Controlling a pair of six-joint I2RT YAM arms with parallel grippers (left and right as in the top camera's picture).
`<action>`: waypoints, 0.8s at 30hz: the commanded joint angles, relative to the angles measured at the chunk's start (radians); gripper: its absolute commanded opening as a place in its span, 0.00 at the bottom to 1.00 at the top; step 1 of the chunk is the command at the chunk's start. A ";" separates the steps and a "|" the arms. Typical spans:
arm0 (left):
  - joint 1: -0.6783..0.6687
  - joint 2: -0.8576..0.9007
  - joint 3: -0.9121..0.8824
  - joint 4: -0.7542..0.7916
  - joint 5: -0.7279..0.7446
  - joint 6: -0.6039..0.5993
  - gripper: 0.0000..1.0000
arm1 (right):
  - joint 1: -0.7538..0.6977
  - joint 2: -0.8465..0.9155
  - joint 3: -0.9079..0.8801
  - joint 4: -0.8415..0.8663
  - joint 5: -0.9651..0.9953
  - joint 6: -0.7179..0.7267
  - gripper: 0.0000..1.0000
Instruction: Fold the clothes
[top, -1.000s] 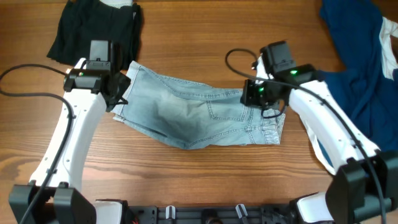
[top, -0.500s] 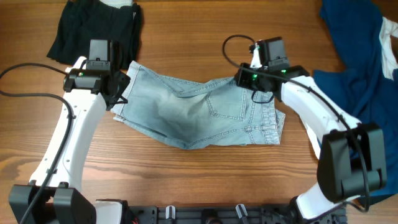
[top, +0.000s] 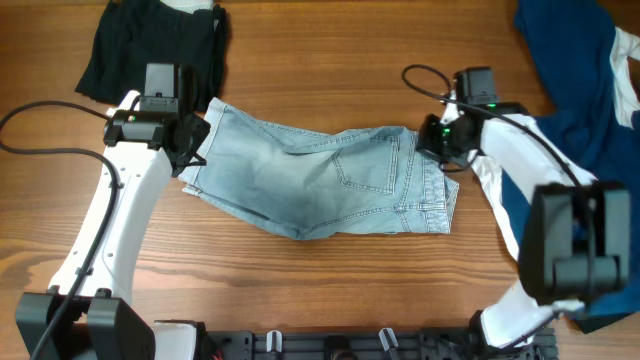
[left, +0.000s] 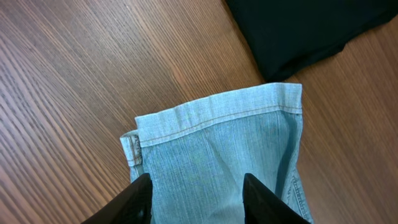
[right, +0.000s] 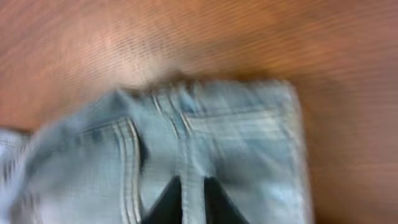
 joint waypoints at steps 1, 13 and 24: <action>0.002 0.009 -0.015 0.006 -0.025 0.005 0.48 | -0.054 -0.101 0.010 -0.134 -0.001 -0.103 0.30; 0.002 0.013 -0.015 0.018 -0.024 0.005 0.60 | -0.052 -0.113 -0.137 -0.197 0.077 -0.109 0.49; 0.002 0.013 -0.015 0.017 -0.024 0.005 0.61 | -0.052 -0.191 -0.166 -0.148 0.089 -0.077 0.04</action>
